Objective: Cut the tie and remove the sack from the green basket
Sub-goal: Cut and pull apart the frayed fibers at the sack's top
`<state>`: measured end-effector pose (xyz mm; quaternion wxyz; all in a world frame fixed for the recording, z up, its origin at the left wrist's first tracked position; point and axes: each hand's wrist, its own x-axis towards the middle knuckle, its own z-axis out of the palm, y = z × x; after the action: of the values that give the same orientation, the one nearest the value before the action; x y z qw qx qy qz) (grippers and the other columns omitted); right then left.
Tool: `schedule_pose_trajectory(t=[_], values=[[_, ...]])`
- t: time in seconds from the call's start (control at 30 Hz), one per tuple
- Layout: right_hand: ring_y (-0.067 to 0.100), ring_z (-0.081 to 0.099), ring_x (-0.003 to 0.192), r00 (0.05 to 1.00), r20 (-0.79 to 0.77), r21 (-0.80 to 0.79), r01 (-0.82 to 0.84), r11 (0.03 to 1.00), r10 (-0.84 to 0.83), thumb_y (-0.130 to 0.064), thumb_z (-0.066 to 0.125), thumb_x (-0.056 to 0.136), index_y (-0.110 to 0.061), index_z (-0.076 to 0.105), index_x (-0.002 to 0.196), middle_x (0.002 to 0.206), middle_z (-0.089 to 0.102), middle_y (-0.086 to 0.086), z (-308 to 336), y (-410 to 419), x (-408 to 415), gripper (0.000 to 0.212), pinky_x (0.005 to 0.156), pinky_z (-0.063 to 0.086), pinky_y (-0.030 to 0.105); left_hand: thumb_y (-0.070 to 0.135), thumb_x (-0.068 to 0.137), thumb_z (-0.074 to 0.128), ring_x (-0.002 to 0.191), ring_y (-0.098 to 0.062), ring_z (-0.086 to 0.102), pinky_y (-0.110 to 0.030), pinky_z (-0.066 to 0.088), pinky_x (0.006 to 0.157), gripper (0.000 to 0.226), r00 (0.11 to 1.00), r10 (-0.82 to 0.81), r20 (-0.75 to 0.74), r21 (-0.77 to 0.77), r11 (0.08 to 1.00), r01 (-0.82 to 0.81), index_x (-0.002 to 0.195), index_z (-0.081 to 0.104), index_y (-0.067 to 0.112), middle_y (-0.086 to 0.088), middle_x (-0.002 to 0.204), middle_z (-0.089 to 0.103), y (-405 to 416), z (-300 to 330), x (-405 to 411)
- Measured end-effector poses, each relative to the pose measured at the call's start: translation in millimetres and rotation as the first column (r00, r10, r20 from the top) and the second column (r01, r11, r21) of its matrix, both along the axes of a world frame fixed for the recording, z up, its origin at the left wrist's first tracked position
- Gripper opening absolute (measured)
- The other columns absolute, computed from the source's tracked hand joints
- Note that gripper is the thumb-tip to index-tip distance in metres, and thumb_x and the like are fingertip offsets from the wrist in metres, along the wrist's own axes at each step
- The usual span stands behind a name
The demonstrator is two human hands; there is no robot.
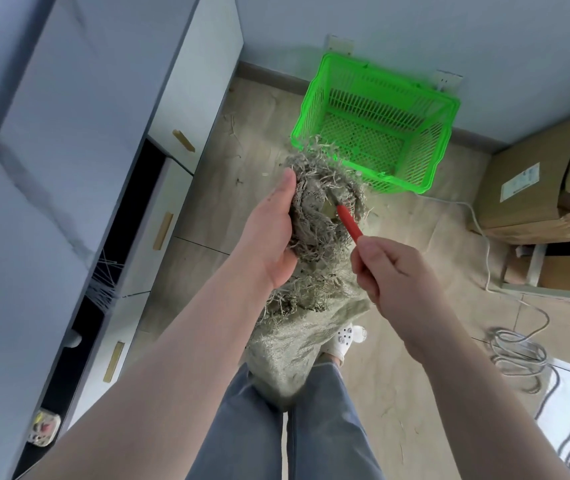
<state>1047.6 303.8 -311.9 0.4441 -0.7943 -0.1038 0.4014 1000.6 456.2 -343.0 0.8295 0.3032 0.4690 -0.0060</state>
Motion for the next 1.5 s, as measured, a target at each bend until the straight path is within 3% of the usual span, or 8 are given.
schedule_pose_trajectory(t=[0.27,0.47,0.67,0.83,0.93,1.1,1.33,1.5], values=[[0.007,0.03,0.039,0.999,-0.011,-0.121,0.03,0.992,-0.031,-0.034,0.044,0.101,-0.019,0.052,0.061,0.039,0.041,-0.012,-2.7,9.3,-0.8,0.044,0.05,0.025,0.027,0.053,0.095,0.046,0.105,-0.03,0.068,-0.047,0.053,0.093,0.058,1.0,-0.012,0.012,0.039,0.999,0.012,0.131,0.054,0.009,-0.018,0.116,0.069,-3.3,0.0,-1.4],[0.007,0.024,0.038,0.993,-0.081,0.003,0.091,0.996,-0.091,-0.033,0.041,0.102,-0.017,0.051,0.065,0.042,0.035,-0.012,4.3,15.9,1.9,0.042,0.041,0.02,0.022,0.046,0.096,0.047,0.113,-0.029,0.064,-0.046,0.049,0.1,0.053,0.999,-0.008,0.046,0.072,0.997,0.005,0.134,0.05,0.01,-0.017,0.123,0.066,-9.2,-1.2,-5.2],[0.007,0.019,0.037,0.957,-0.254,0.068,0.164,0.984,-0.142,-0.031,0.042,0.103,-0.015,0.05,0.068,0.049,0.032,-0.003,17.1,19.7,11.4,0.04,0.035,0.016,0.017,0.04,0.097,0.05,0.091,-0.023,0.067,-0.039,0.052,0.086,0.029,0.993,-0.11,-0.043,0.167,0.979,0.115,0.099,0.066,0.017,-0.007,0.099,0.073,-16.7,0.9,-7.5],[0.005,0.016,0.039,0.87,-0.464,0.133,0.258,0.957,-0.17,-0.032,0.043,0.102,-0.014,0.049,0.071,0.048,0.026,-0.008,25.4,12.6,7.3,0.036,0.033,0.012,0.016,0.04,0.098,0.048,0.074,-0.014,0.073,-0.024,0.056,0.06,0.027,0.989,0.049,-0.139,0.202,0.979,-0.02,0.088,0.066,0.021,-0.001,0.084,0.076,-12.7,1.1,-3.5],[0.004,0.016,0.038,0.8,-0.539,0.221,0.436,0.872,-0.263,-0.03,0.04,0.103,-0.013,0.048,0.073,0.047,0.027,-0.008,23.4,11.1,-3.3,0.035,0.032,0.011,0.016,0.034,0.1,0.048,0.08,-0.019,0.071,-0.03,0.058,0.07,0.029,0.986,0.058,-0.154,0.271,0.962,-0.014,0.087,0.067,0.018,-0.004,0.087,0.075,-16.7,1.9,6.7],[0.003,0.017,0.036,0.817,-0.453,0.218,0.49,0.844,-0.357,-0.029,0.04,0.103,-0.011,0.049,0.074,0.046,0.028,-0.008,25.2,6.5,5.7,0.035,0.03,0.013,0.015,0.037,0.101,0.044,0.075,-0.019,0.056,-0.033,0.046,0.071,0.03,0.964,-0.024,-0.265,0.572,0.801,0.177,0.078,0.061,0.03,-0.005,0.081,0.063,-17.4,-6.3,9.4],[0.005,0.013,0.039,0.837,-0.494,0.164,0.355,0.92,-0.234,-0.035,0.039,0.103,-0.015,0.048,0.073,0.054,0.021,-0.004,31.8,10.3,28.2,0.037,0.03,0.01,0.016,0.042,0.095,0.052,0.077,0.004,0.062,-0.012,0.046,0.07,0.013,0.942,-0.336,0.005,0.359,0.879,0.312,0.093,0.061,0.033,0.005,0.09,0.069,-16.1,2.3,11.0],[0.003,0.014,0.037,0.816,-0.52,0.132,0.368,0.92,-0.252,-0.034,0.04,0.103,-0.015,0.048,0.073,0.054,0.02,-0.004,30.6,12.6,33.2,0.036,0.029,0.011,0.015,0.039,0.092,0.061,0.06,-0.015,0.043,-0.028,0.034,0.059,0.031,0.92,-0.39,-0.044,0.5,0.788,0.358,0.072,0.057,0.016,-0.002,0.064,0.049,-18.0,-8.8,7.7]])
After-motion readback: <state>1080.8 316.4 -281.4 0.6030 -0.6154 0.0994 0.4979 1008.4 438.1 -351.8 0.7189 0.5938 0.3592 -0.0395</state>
